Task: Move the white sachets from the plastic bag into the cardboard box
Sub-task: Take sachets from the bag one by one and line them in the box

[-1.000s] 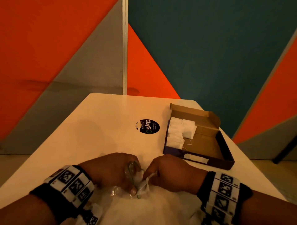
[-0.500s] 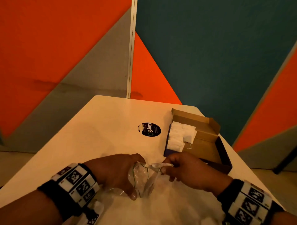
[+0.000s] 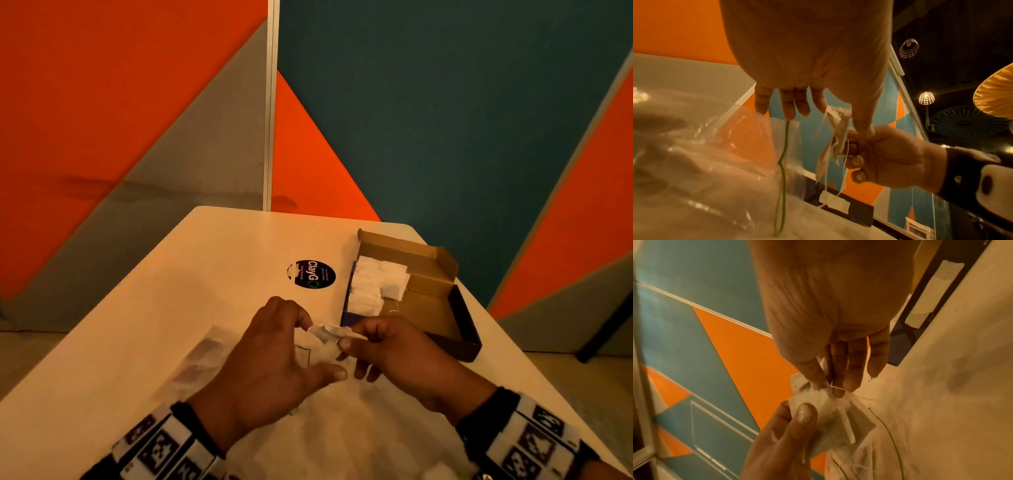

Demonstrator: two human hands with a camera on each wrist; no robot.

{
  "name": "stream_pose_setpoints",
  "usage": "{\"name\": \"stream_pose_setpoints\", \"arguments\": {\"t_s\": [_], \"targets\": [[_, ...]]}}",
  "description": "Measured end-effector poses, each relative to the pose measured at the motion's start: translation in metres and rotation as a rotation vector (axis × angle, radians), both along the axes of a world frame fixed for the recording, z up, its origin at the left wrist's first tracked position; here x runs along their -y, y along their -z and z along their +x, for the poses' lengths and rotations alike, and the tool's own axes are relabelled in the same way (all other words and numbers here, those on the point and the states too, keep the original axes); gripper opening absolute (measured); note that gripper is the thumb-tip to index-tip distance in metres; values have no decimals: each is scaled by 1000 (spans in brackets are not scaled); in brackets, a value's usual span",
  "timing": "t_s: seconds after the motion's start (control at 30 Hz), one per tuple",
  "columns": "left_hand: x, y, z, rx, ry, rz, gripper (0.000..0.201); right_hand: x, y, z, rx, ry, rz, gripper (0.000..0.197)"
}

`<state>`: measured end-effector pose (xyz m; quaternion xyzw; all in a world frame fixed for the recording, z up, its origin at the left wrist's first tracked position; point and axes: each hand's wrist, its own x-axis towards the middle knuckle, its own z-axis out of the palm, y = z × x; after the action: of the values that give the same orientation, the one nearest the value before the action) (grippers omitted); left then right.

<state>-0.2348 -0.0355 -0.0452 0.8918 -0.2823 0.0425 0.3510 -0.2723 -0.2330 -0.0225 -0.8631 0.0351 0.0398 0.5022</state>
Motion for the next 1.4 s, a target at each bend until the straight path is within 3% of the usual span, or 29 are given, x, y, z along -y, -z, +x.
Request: {"name": "stream_pose_setpoints", "arguments": {"t_s": [0.17, 0.3, 0.53, 0.8, 0.87, 0.97, 1.07, 1.23, 1.4], "targets": [[2, 9, 12, -126, -46, -66, 35, -4, 6, 0, -44, 36, 52, 26], [1, 12, 21, -166, -69, -58, 36, -6, 8, 2, -73, 85, 72, 33], [-2, 9, 24, -190, -99, -97, 27, -2, 5, 2, -10, 121, -90, 49], [-4, -15, 28, -142, -99, -282, 8, 3, -3, 4, 127, 194, -51, 46], [-2, -14, 31, -150, -32, -163, 19, 3, -6, 3, 158, 205, -37, 44], [4, -8, 38, -94, 66, 208, 37, 4, -14, 1, 216, 229, -38, 42], [15, -7, 45, -34, 133, 450, 35, 9, -20, -3, 269, 248, 19, 37], [27, -8, 55, -21, 199, 622, 22, 14, -22, -12, 247, 282, 148, 32], [25, -6, 57, -43, 172, 540, 18, 22, -18, -19, 225, 354, 168, 20]]}}
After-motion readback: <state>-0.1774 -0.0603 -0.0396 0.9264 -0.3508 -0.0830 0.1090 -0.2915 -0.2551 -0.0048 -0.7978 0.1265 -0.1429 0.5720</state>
